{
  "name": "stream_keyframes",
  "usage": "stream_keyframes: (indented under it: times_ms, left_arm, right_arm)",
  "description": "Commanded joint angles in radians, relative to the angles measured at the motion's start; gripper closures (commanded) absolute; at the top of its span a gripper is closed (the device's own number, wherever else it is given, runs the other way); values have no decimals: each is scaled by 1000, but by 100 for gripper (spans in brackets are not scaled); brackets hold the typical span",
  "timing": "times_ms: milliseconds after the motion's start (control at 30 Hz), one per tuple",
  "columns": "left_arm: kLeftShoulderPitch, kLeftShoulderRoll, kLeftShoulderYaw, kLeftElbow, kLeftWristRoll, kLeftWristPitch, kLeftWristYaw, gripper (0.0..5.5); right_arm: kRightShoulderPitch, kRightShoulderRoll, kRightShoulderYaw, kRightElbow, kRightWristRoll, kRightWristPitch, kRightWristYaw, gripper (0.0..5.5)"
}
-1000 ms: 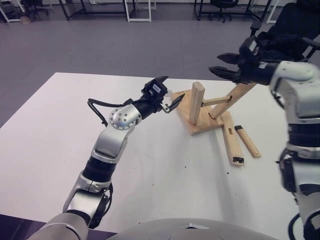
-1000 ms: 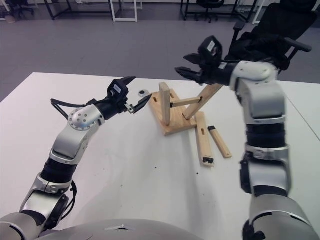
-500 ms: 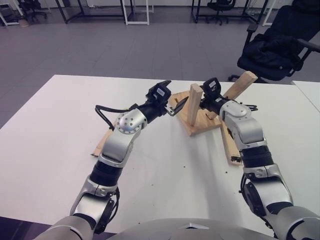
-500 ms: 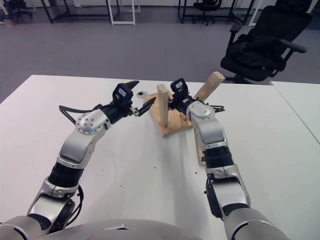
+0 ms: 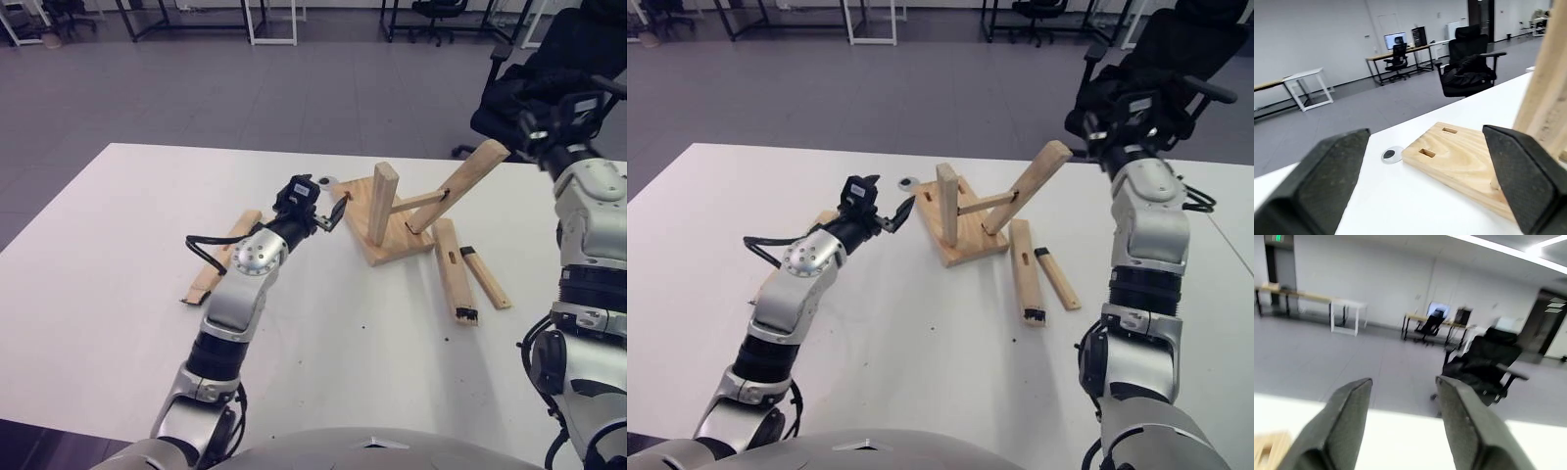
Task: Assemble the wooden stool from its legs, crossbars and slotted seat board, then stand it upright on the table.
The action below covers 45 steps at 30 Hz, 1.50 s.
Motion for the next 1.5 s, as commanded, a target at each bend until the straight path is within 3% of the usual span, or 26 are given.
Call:
stream_keyframes:
  times_ms: [33,167,467,600,900,1033,1233,1367,1500]
  left_arm:
    - [-45,-130,32,67,-40,35,82,126]
    - [-28,-169,63,28,-41,49,143,126]
    - [20,-69,31,-149,20,145,140,126]
    - [-8,-67,-42,-163,66,153,126,126]
    - [-32,-102,-141,-144,117,151,59,126]
    - [42,-27,-51,-156,80,137,17,126]
    - [150,321,219,-37,38,-12,-184,126]
    - [127,362,292,-16,-29,-61,-230,126]
    - [175,407,325,-77,-57,-30,-256,126]
  right_arm:
    - [87,68,80,-47,61,-32,128,307]
    - [191,144,148,-269,101,7,132,307]
    - [268,197,357,-680,-60,334,-79,307]
    - [242,211,459,-790,-110,468,-99,307]
    - [166,241,535,-848,-100,533,-43,307]
    - [233,191,488,-866,-81,466,8,307]
    - [353,20,339,-836,-12,214,221,307]
    - [350,-18,243,-721,7,139,228,307]
    - [346,-41,304,-606,-1,95,294,307]
